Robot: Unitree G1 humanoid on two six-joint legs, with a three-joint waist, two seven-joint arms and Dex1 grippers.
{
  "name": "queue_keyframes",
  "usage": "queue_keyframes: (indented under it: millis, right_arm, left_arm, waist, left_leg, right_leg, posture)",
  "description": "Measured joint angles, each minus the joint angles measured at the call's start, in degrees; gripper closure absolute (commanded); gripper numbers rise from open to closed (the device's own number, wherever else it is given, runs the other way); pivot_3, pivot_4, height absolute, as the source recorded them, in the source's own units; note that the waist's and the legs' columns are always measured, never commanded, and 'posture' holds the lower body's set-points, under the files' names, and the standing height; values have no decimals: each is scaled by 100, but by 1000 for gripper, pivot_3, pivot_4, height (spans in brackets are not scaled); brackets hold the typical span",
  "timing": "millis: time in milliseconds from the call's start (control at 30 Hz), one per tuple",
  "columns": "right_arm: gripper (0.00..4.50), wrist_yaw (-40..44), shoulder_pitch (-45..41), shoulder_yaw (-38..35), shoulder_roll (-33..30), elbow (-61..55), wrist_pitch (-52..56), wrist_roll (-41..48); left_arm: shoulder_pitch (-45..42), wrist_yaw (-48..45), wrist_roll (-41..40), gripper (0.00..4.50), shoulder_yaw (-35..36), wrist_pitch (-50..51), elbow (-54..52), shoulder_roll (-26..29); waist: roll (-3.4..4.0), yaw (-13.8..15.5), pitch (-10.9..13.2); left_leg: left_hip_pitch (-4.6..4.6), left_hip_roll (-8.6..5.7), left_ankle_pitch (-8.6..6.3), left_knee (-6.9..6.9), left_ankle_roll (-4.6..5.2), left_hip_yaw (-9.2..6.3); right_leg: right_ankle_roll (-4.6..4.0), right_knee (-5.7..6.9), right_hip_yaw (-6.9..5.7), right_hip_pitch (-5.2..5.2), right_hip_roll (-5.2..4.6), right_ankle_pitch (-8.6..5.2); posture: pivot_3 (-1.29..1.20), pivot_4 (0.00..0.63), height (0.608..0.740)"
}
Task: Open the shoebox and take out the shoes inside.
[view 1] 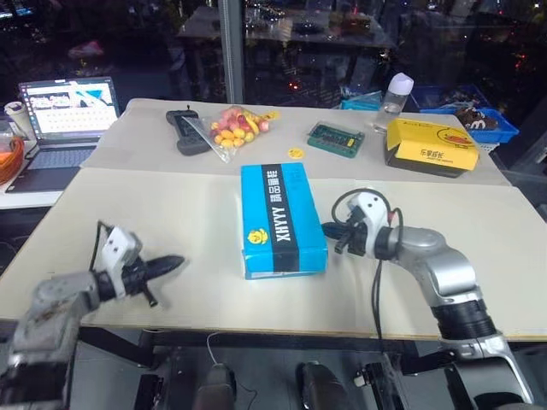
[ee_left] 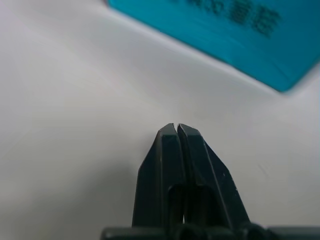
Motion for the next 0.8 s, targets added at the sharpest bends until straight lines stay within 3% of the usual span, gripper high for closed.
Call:
queue_keyframes:
  millis: [67,167,300,500,700,800]
  right_arm:
    - [4500,70,-73,-33,211,129,0,163]
    - [4500,96,-181,-67,244,297,1,204]
    - [4500,86,-370,-179,413,412,2,352]
    - [4500,51,-702,-22,610,557,3,312]
    - [4500,332,-2247,751,562,-10,23,-59]
    - [4500,369,-3108,901,912,330,-6,-159]
  left_arm:
    - [667,211,-140,4422,440,-43,-588,-174]
    - [1274,564,-416,4422,508,93,-1520,-605]
    - [1361,778,-559,4422,389,240,-2370,-590]
    - [1103,879,-532,4422,35,348,-2439,-355]
    - [906,958,-622,4422,-116,518,-2527,-253]
    - [915,985,-660,4422,-121,602,-2541,-199]
  waist:
    - [1,-32,0]
    - [2,-21,1]
    - [2,-21,1]
    - [11,-100,6]
    - [24,-189,14]
    - [24,-203,14]
  left_leg:
    - [5,1,-5,0,-8,1]
    - [-3,2,-7,-1,-12,1]
    - [9,1,-21,-11,-33,1]
    - [15,0,-19,-16,-31,0]
    - [0,0,6,-29,10,0]
    - [-6,0,6,-33,10,0]
  right_leg:
    - [-4,-4,0,1,-2,2]
    - [-4,-1,-2,-4,-2,2]
    - [-10,0,-3,-6,0,6]
    - [-13,3,-1,-17,3,8]
    - [-21,45,0,-67,5,6]
    - [-25,60,1,-87,7,5]
  posture:
    - [0,150,664]
    - [0,150,664]
    - [0,150,664]
    - [0,150,664]
    - [0,150,664]
    - [0,150,664]
